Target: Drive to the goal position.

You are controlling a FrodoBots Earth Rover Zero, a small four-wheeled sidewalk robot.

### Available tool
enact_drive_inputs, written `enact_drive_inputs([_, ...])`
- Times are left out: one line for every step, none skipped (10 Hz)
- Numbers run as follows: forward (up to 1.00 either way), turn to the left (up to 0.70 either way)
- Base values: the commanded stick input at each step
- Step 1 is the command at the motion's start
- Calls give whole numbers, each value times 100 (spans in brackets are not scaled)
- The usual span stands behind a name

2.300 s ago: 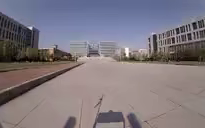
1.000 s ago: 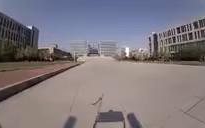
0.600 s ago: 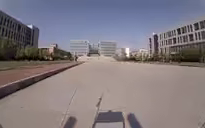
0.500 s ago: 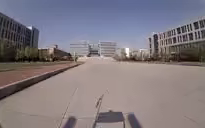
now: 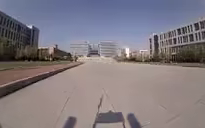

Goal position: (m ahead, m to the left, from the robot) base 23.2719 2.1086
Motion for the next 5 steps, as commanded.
enact_drive_inputs([70, 0])
enact_drive_inputs([70, 0])
enact_drive_inputs([70, 0])
enact_drive_inputs([70, 0])
enact_drive_inputs([70, 0])
